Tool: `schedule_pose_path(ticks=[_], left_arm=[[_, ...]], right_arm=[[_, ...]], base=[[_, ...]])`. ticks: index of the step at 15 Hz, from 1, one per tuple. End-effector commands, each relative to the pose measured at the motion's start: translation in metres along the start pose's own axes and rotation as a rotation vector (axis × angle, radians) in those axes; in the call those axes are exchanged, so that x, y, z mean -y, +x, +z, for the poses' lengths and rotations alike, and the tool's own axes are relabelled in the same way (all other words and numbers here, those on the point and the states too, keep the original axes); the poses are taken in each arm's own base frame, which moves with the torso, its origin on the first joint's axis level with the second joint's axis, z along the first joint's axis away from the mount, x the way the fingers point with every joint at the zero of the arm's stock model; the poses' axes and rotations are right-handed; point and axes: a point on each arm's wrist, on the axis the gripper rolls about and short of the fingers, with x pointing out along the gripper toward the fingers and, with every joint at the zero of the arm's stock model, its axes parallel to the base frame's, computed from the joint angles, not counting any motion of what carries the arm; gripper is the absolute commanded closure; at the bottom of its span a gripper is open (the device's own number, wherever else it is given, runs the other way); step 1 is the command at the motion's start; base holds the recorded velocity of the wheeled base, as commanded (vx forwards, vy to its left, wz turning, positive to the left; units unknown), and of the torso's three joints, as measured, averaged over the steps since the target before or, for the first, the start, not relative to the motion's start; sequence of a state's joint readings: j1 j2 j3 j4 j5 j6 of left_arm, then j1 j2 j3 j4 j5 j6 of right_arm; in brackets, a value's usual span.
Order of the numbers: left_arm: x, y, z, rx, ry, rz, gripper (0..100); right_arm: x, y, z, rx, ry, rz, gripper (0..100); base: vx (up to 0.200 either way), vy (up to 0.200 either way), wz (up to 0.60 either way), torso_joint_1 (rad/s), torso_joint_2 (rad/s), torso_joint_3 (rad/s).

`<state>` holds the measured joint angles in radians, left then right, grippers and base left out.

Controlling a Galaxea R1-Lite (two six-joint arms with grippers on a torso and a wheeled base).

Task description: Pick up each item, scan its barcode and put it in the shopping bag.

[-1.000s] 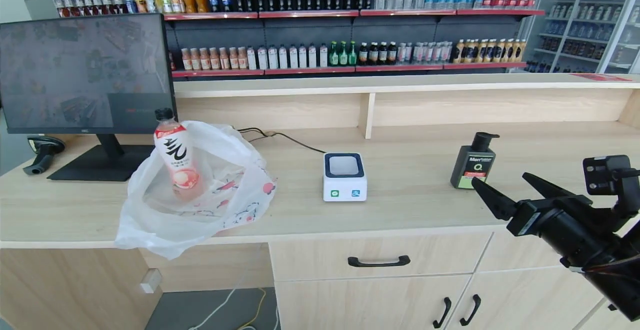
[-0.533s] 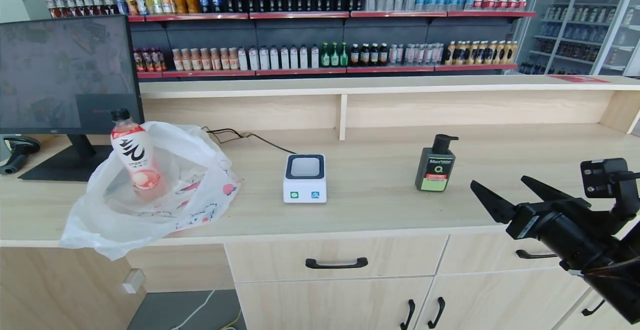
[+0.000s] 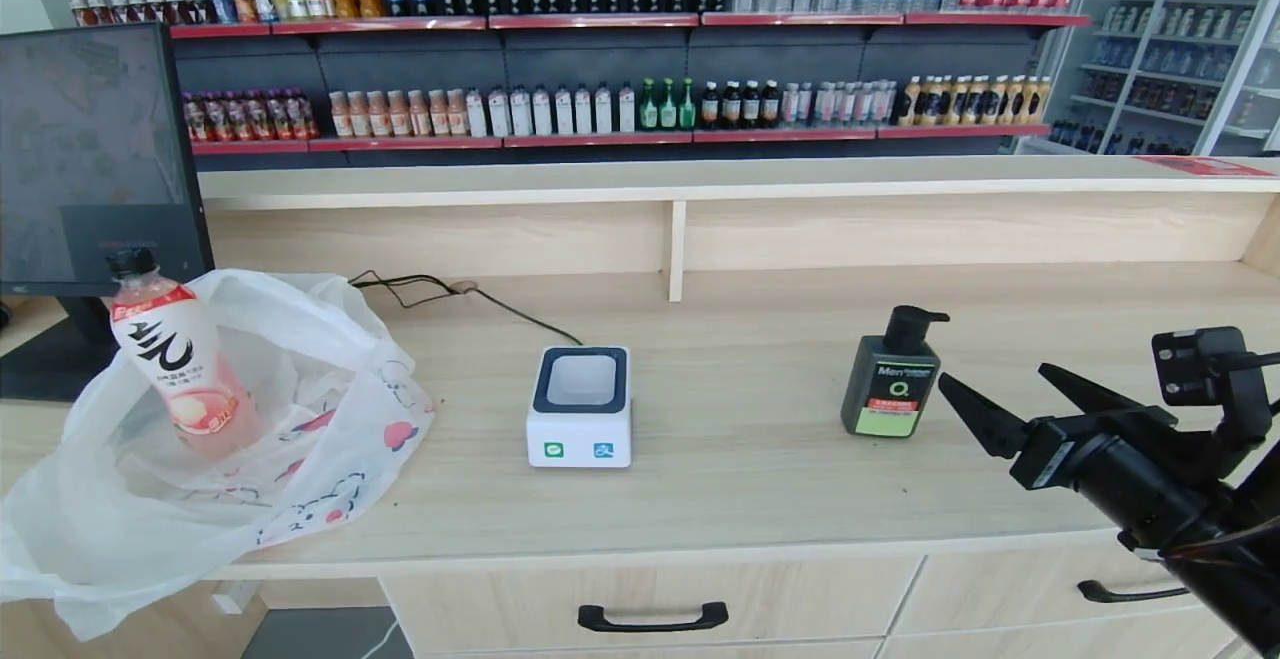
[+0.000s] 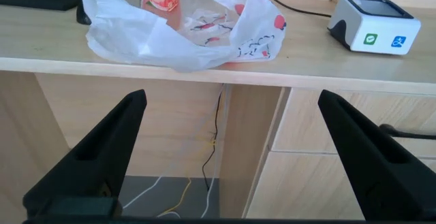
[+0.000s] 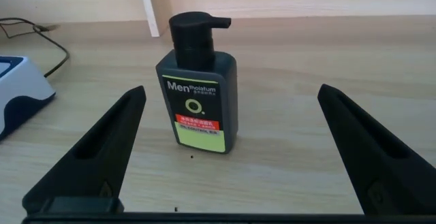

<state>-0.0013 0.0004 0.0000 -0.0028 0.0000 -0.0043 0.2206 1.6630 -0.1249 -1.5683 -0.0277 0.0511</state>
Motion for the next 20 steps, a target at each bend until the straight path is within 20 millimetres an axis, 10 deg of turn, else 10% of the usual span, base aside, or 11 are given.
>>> schedule_pose_path(ticks=[1, 20], left_arm=[[0.0, 0.0, 0.0, 0.002, -0.002, 0.001, 0], [0.0, 0.0, 0.0, 0.001, 0.001, 0.001, 0]], right_arm=[[0.0, 0.001, -0.001, -0.004, -0.001, 0.0, 0], [0.009, 0.036, -0.024, -0.076, -0.002, -0.04, 0]], base=[[0.0, 0.0, 0.0, 0.0, 0.0, 0.0], [0.0, 0.0, 0.0, 0.0, 0.0, 0.0]])
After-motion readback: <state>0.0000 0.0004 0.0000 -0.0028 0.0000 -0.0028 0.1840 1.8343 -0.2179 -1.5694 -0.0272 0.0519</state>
